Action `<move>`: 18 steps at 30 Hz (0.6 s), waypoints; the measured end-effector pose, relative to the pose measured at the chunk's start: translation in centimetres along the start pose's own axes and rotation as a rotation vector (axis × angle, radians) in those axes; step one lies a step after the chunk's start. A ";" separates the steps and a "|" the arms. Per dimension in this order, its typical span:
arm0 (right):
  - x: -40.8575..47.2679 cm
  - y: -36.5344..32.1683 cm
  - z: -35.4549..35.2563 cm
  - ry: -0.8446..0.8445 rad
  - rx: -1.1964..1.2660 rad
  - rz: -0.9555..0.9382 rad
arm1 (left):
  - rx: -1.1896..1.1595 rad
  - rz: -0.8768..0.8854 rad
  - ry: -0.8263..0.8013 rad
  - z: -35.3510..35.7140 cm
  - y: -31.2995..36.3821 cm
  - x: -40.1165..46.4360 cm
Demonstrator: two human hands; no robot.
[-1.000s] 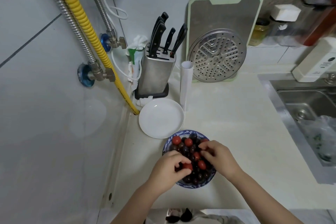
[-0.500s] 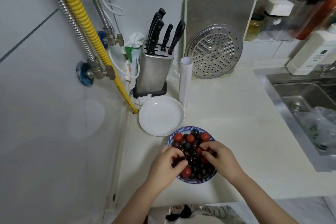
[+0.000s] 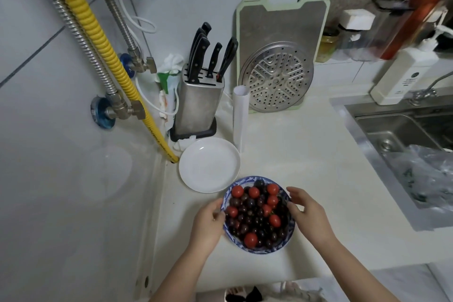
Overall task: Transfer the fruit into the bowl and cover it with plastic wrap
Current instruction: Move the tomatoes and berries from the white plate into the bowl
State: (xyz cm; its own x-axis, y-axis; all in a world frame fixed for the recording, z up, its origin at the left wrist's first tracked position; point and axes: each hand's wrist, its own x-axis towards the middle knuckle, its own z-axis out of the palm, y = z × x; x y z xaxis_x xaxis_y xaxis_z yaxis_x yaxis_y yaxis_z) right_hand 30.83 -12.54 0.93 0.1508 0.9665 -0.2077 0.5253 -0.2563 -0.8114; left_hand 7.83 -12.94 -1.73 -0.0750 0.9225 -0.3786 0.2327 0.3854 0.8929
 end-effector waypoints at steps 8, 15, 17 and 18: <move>2.9 1.9 -4.7 0.053 0.004 0.040 | -0.067 -0.035 -0.041 5.7 2.0 1.4; 6.4 4.6 -9.8 0.036 -0.043 0.108 | -0.066 -0.116 -0.015 11.6 4.7 2.7; 7.3 5.1 -11.1 0.028 -0.051 0.109 | -0.070 -0.125 -0.002 13.1 5.5 2.9; 7.7 5.3 -11.7 0.022 -0.052 0.109 | -0.074 -0.123 0.005 13.9 5.9 3.0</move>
State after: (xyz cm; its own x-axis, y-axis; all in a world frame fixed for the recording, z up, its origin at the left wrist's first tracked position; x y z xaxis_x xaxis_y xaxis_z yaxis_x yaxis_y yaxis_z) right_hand 44.57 -6.61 1.47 0.2272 0.9326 -0.2805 0.5478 -0.3605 -0.7550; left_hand 22.45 -8.22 -0.96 -0.1036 0.8681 -0.4855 0.1492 0.4962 0.8553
